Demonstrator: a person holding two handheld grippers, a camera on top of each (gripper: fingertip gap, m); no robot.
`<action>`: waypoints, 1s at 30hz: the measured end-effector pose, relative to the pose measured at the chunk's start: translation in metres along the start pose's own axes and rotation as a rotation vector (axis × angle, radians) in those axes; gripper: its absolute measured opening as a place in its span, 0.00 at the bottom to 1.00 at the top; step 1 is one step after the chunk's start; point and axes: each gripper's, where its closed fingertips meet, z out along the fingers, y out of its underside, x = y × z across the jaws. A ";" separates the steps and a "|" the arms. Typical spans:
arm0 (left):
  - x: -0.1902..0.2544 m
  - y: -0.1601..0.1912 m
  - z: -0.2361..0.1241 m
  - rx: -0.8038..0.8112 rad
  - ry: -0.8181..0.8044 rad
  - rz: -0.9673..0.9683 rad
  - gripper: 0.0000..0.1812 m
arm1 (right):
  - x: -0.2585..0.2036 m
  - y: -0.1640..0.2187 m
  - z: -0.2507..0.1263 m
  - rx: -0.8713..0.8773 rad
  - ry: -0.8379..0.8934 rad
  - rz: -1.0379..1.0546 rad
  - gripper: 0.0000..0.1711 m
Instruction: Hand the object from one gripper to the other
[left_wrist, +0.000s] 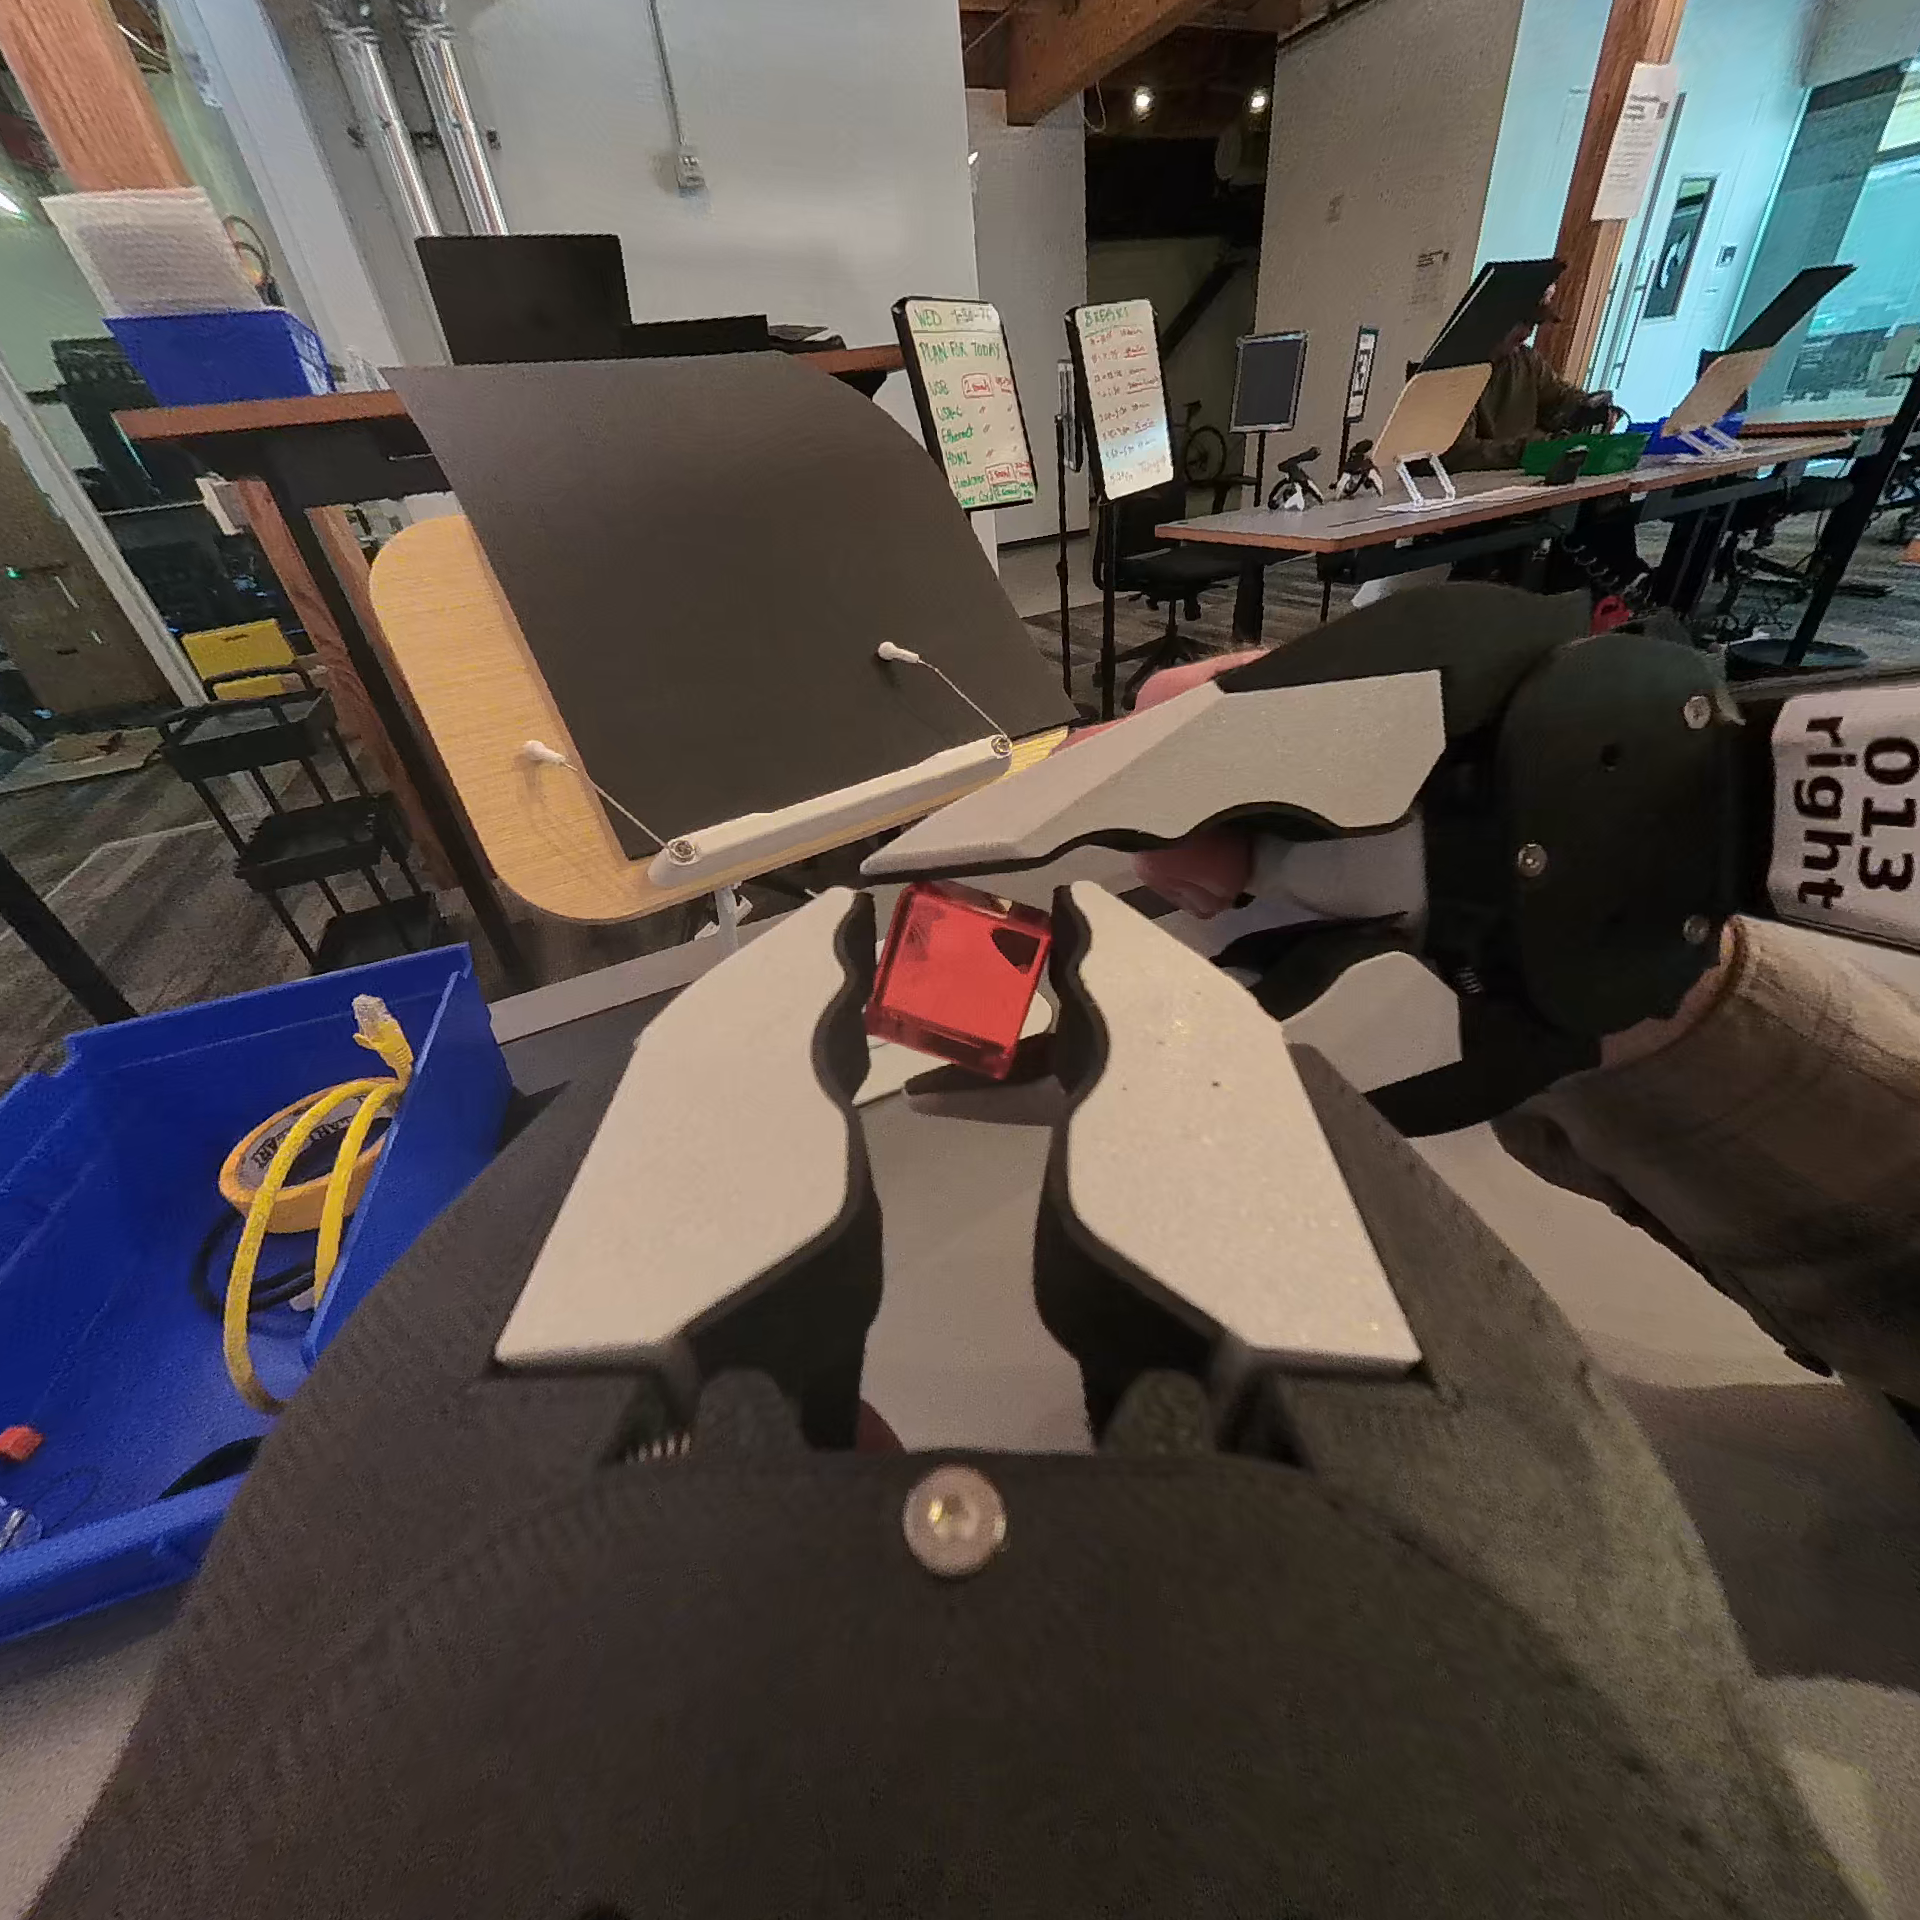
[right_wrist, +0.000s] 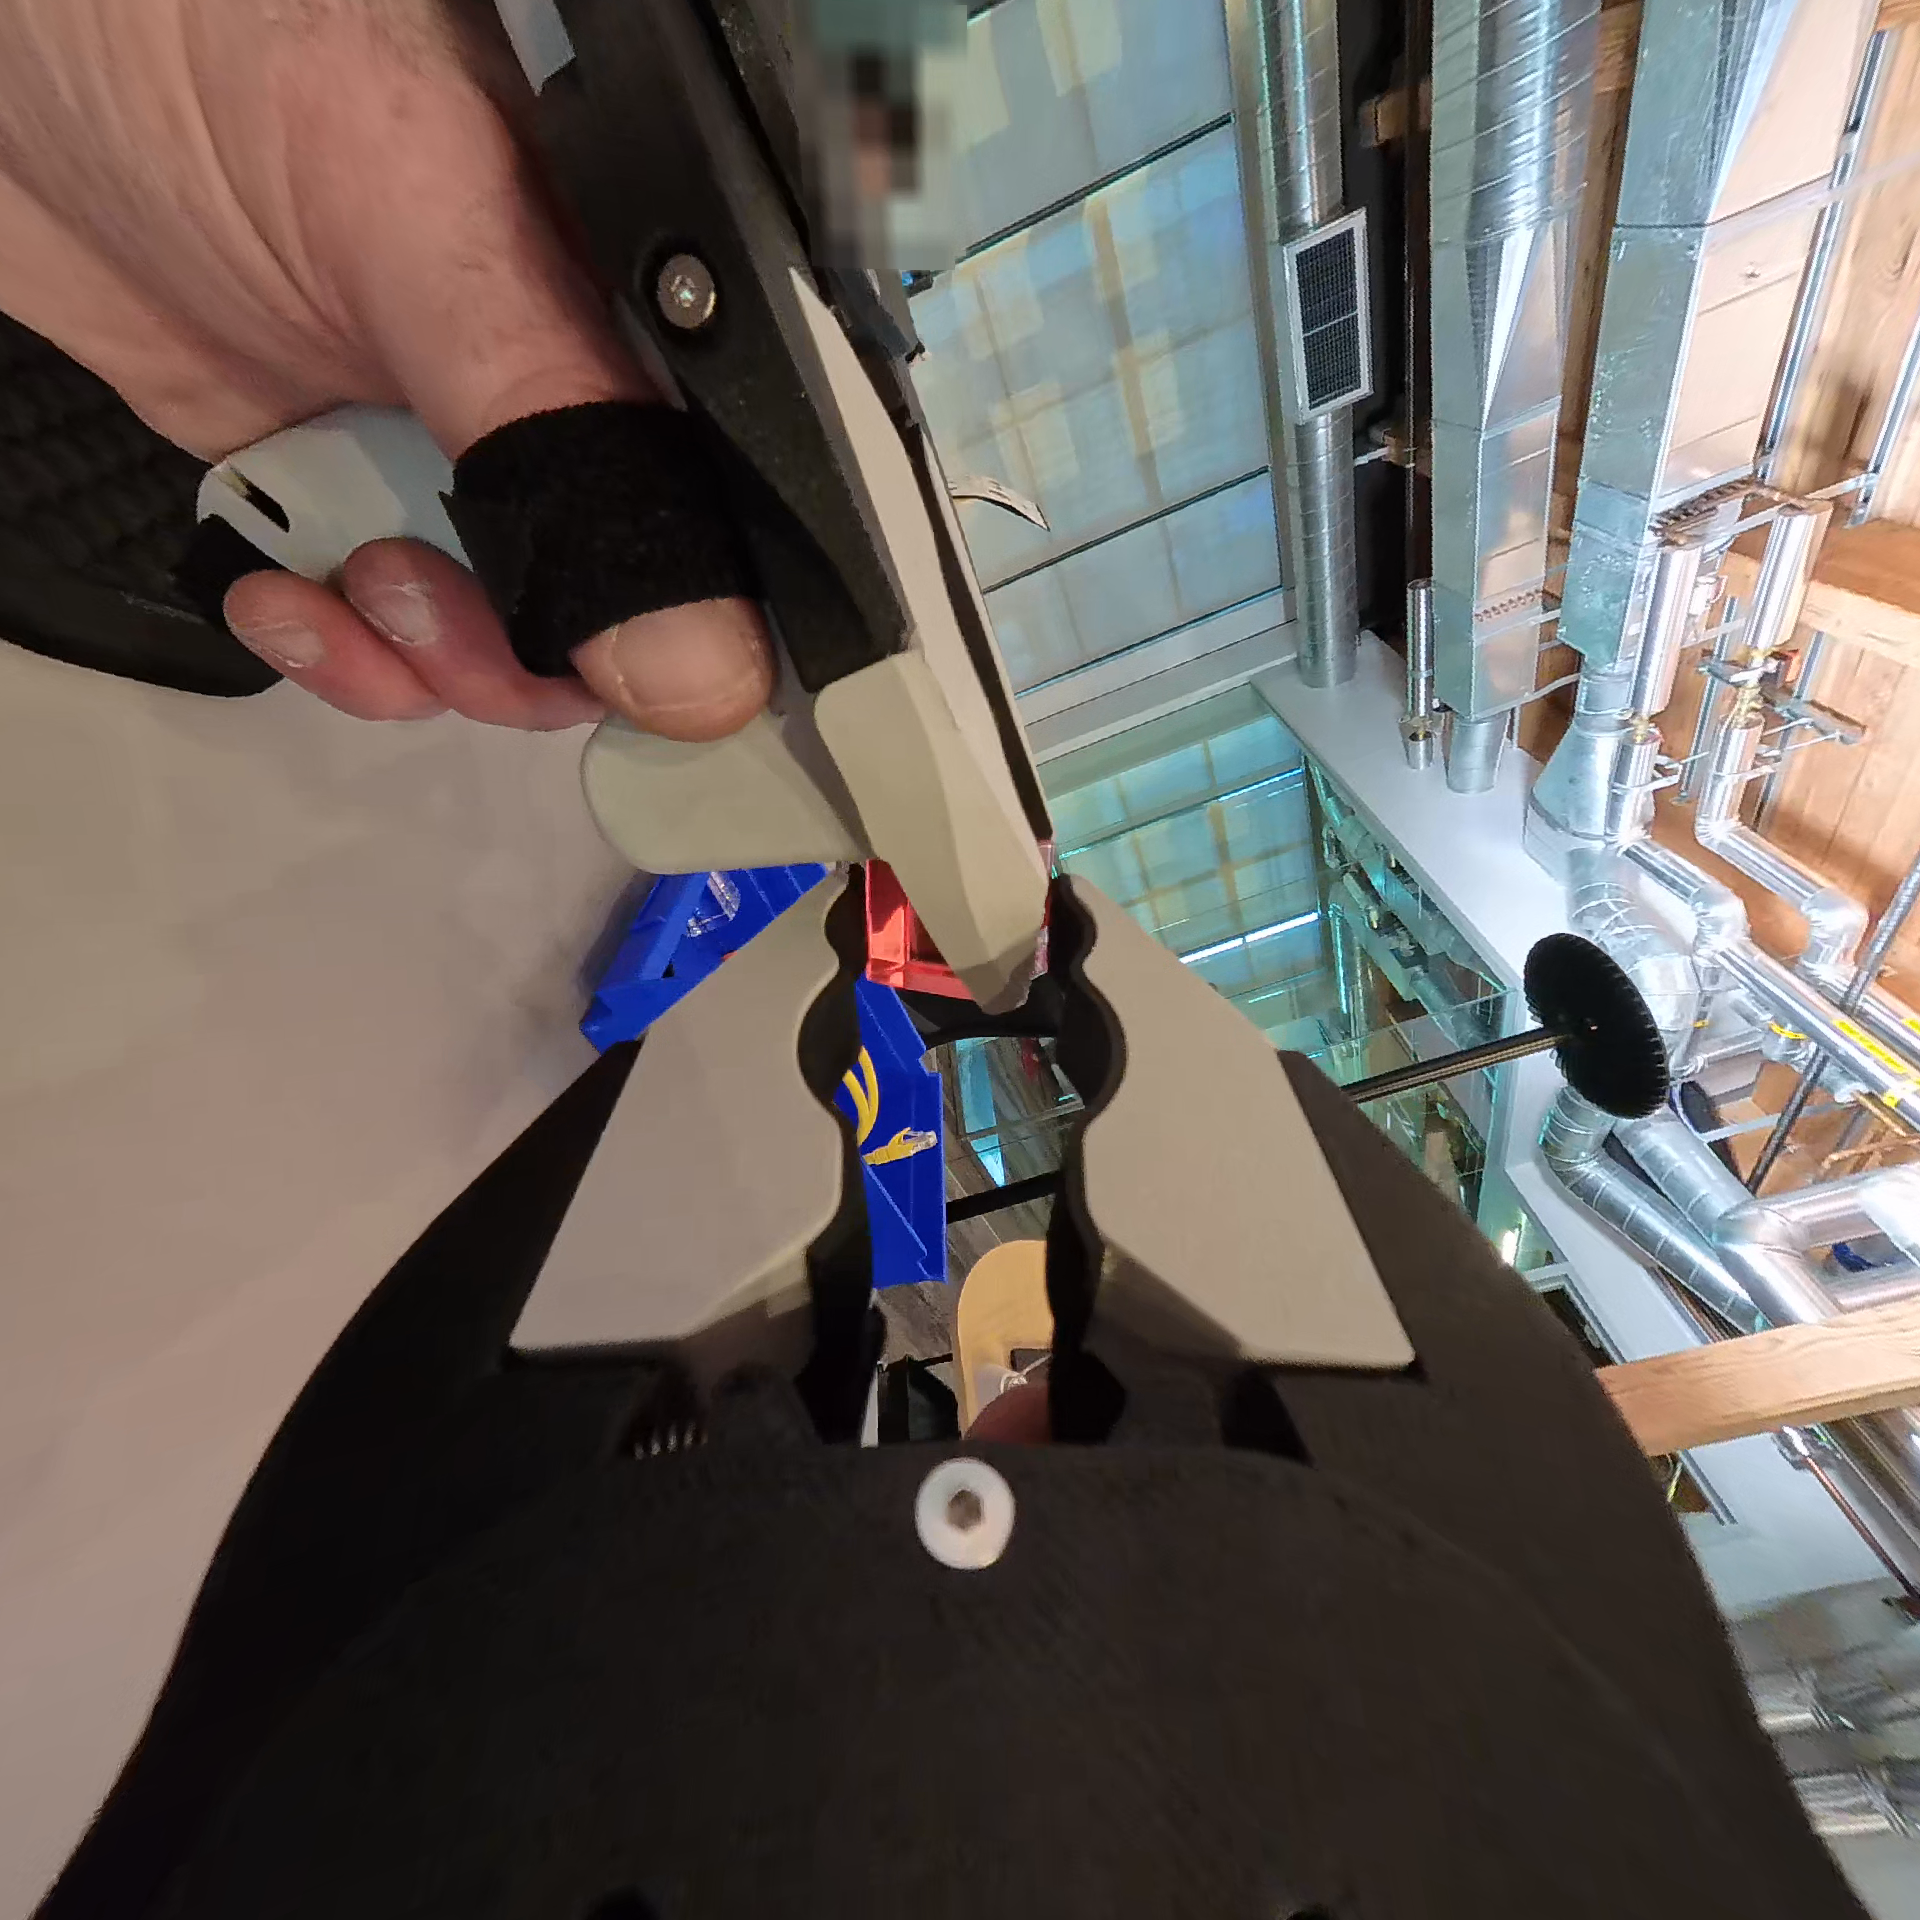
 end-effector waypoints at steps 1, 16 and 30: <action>0.000 0.000 0.000 0.002 0.003 0.003 0.17 | 0.001 0.000 0.000 0.006 0.003 0.010 0.18; 0.009 -0.032 -0.022 0.190 -0.017 0.544 0.29 | 0.033 -0.005 -0.017 0.374 -0.134 0.884 0.19; -0.009 -0.016 0.004 0.188 -0.378 1.378 0.35 | 0.010 0.002 0.000 0.382 -0.443 1.471 0.18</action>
